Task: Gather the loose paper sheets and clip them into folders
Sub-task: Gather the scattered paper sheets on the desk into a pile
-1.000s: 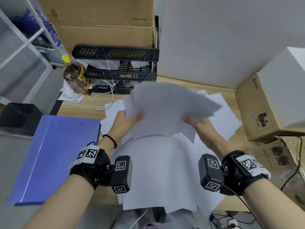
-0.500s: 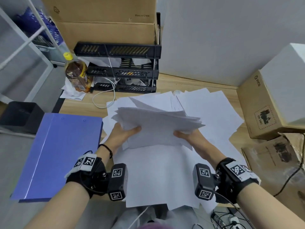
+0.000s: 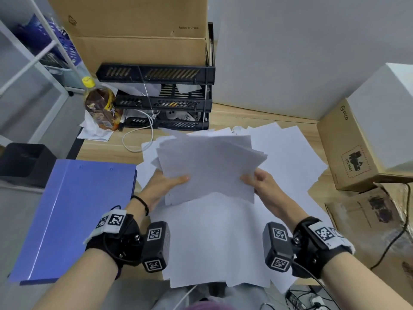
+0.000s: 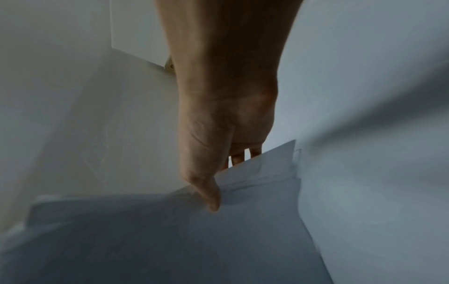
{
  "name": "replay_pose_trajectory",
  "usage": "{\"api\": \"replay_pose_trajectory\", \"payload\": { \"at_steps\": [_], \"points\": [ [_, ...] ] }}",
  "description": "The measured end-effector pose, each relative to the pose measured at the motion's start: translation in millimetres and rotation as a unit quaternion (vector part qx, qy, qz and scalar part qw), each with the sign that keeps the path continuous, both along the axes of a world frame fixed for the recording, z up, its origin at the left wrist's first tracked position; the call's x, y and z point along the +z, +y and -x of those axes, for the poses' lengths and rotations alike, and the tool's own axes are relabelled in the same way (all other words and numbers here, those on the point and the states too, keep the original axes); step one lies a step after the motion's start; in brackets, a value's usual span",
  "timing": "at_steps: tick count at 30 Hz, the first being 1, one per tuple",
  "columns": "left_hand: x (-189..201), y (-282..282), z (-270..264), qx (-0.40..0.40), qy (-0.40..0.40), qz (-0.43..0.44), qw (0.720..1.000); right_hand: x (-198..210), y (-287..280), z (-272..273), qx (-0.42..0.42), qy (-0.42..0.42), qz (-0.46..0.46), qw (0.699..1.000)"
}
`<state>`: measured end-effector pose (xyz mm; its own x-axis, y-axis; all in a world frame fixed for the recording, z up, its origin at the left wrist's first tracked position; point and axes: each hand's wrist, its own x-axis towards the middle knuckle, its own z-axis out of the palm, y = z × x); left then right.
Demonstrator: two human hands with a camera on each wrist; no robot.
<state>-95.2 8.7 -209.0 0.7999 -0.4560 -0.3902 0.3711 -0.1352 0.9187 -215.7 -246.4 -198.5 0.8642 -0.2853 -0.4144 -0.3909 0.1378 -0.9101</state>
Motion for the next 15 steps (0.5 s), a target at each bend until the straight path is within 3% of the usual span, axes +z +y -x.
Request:
{"api": "replay_pose_trajectory", "payload": {
  "at_steps": [5, 11, 15],
  "points": [
    [-2.3, -9.4, 0.9, -0.019, 0.007, -0.012, 1.000, 6.3, 5.9, -11.0, 0.002, -0.001, 0.023, 1.000],
    [29.9, -11.7, -21.8, -0.043, 0.026, 0.074, 0.996, 48.0, 4.3, -34.9, -0.033, -0.073, 0.026, 0.996],
    [16.8, 0.5, -21.8, -0.076, 0.018, 0.047, 0.996, 36.7, -10.3, -24.0, -0.085, -0.065, 0.061, 0.992]
  ]
}}
